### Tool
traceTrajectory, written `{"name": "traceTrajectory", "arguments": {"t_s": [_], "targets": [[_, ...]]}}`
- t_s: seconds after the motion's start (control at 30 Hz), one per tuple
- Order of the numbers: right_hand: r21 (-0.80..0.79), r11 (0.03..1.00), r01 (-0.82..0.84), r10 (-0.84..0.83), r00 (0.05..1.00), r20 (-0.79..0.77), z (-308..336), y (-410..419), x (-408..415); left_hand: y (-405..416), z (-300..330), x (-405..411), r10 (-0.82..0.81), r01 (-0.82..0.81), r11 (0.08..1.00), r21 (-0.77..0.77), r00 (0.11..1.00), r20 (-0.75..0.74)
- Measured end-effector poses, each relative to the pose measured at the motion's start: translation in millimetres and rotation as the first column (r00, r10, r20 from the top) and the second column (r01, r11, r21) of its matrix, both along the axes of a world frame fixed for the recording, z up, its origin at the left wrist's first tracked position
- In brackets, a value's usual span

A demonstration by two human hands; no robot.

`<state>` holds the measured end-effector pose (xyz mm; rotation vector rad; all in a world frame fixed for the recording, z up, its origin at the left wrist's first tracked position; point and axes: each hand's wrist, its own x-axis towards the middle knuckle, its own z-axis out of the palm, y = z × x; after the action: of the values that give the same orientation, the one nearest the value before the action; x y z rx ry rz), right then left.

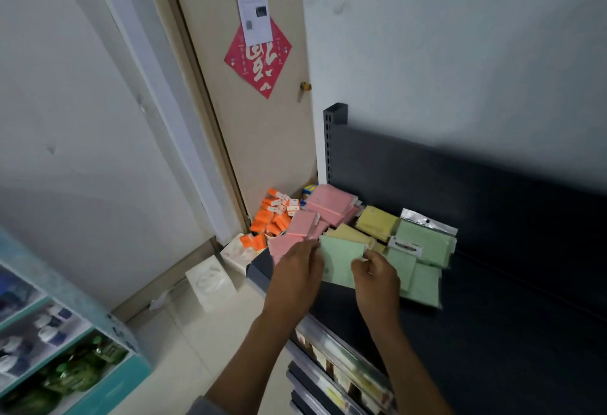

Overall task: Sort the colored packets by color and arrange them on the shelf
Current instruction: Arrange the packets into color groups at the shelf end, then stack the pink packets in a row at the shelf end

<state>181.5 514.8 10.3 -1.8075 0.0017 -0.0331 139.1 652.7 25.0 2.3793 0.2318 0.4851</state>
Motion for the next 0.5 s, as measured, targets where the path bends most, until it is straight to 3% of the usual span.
{"name": "traceTrajectory", "arguments": {"t_s": [0.13, 0.3, 0.5], "targets": [[0.002, 1.000, -0.008, 0.008, 0.999, 0.049, -4.5, -15.1, 6.4, 0.0, -3.3, 19.3, -0.071, 0.070, 0.996, -0.064, 0.997, -0.018], [-0.013, 0.990, 0.141, -0.141, 0.989, 0.040, -7.1, -43.7, 9.0, -25.6, -15.1, 43.4, -0.207, 0.207, 0.978, -0.039, 0.978, -0.001], [-0.220, 0.934, 0.280, -0.273, 0.960, 0.062, -17.1, -75.5, 16.5, -59.6, -27.0, 59.6, -0.403, 0.399, 0.908, -0.127, 0.915, -0.007]]}}
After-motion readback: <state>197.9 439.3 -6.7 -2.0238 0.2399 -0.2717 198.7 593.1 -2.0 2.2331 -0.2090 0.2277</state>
